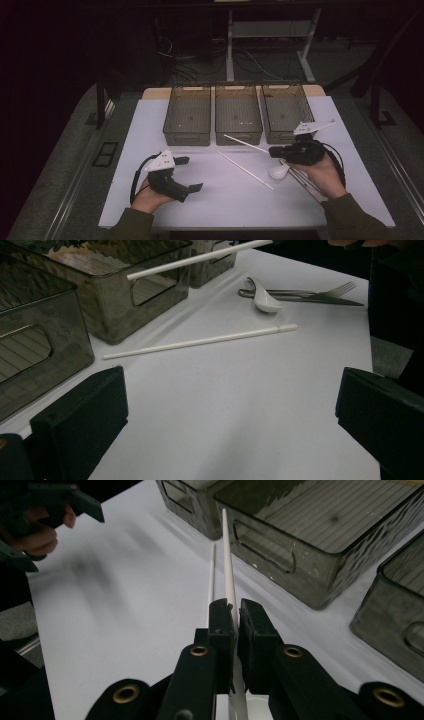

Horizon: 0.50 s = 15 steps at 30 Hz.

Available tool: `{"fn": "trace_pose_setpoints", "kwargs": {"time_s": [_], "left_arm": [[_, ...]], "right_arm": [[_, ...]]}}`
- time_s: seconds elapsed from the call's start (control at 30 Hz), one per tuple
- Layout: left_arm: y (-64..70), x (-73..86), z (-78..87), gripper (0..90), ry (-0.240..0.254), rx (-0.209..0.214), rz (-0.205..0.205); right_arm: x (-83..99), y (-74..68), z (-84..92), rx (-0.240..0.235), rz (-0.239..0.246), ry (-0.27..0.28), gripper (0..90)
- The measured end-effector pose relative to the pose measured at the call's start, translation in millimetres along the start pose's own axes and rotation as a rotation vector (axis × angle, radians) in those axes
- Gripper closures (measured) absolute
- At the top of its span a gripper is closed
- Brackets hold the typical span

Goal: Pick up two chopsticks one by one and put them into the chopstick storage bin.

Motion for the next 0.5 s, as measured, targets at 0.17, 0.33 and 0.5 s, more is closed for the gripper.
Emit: {"fn": "trace_pose_setpoints", "kwargs": {"time_s": [0.17, 0.33, 0.5], "left_arm": [[-0.9, 2.7, -0.9, 0.0, -0.004, 0.0, 0.009], [-0.9, 1.9, -0.4, 0.0, 0.001, -0.001, 0.011], [-1.1, 1.7, 0.6, 0.0, 0.005, 0.0, 0.006]], "right_arm": [[-8.0, -0.4, -0.6, -0.005, 0.004, 0.017, 84.4], [-10.4, -3.5, 0.3, -0.016, 0.004, 0.021, 84.4], [-15.6, -6.2, 5.9, -0.018, 0.01, 0.041, 84.4]]}}
Point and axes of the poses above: each handheld gripper's, and its own axes: z roughly backward along the jaws, x roughly out of its underside, y roughly to its right, the point moved 5 cm from there along -z, roughly forward along the jaws, and after that the axes turned 9 degrees about x, right-handed, at the moved point
